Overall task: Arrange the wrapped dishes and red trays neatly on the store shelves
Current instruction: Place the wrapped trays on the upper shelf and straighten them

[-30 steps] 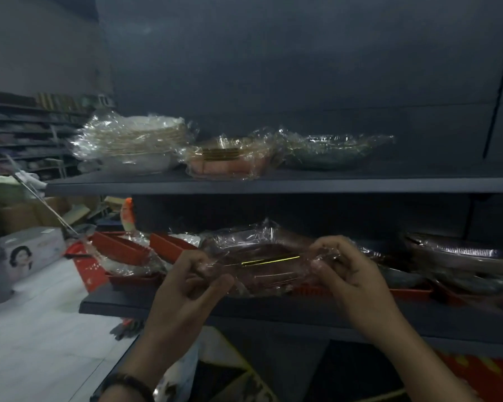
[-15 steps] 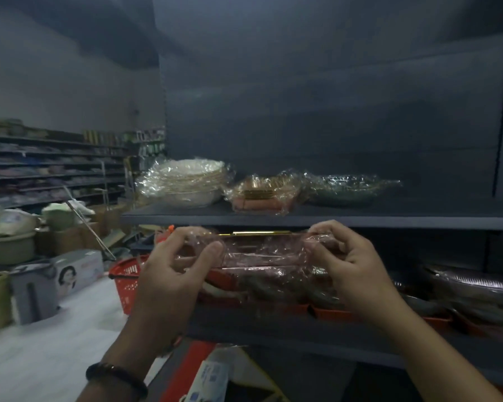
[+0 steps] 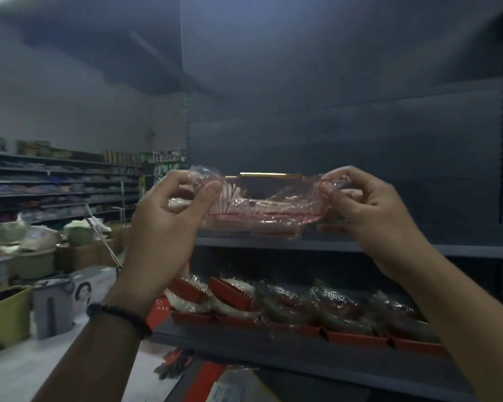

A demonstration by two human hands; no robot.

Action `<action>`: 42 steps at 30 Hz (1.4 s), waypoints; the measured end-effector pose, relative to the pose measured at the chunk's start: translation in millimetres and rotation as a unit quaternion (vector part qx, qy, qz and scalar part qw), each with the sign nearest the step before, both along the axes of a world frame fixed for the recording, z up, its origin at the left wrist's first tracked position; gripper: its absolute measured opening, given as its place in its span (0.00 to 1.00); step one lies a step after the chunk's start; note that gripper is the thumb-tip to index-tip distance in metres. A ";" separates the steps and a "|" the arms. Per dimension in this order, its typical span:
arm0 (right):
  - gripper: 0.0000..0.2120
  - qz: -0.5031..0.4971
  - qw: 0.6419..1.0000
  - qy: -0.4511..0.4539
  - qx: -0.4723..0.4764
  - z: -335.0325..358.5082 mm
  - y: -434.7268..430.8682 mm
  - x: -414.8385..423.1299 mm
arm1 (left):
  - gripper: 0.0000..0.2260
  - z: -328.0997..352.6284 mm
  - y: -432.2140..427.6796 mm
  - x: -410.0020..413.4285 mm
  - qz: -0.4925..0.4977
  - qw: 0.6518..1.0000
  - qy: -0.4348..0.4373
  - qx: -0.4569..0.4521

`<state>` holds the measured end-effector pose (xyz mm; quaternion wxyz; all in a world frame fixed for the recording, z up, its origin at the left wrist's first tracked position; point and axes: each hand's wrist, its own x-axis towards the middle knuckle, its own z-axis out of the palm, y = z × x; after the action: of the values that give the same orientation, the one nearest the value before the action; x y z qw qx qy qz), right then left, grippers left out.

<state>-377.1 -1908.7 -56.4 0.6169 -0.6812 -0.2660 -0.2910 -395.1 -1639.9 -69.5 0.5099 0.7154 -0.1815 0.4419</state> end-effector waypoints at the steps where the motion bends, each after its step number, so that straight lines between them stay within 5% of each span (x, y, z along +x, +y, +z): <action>1: 0.04 -0.004 1.000 -0.007 0.005 7.1 -0.1 1.7 | 0.12 7.2 0.2 5.0 0.006 1.000 0.000 0.003; 14: 0.04 -0.107 0.993 0.010 -0.046 38.2 -20.1 140.9 | 0.16 30.8 -15.6 185.1 -0.078 0.996 0.031 -0.006; 22: 0.04 -0.179 0.981 0.018 -0.072 6.9 -35.9 241.5 | 0.07 -2.7 -30.5 284.8 -0.128 0.989 0.072 -0.013; 42: 0.04 -0.254 0.955 -0.016 -0.151 -26.5 -38.1 317.3 | 0.02 -31.8 -26.8 379.3 -0.044 0.995 0.084 0.044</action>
<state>-59.7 -1946.8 -82.9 0.4082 -0.8066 -0.1352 -0.4055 -15.8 -1666.7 -101.3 0.5103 0.7631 -0.1886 0.3489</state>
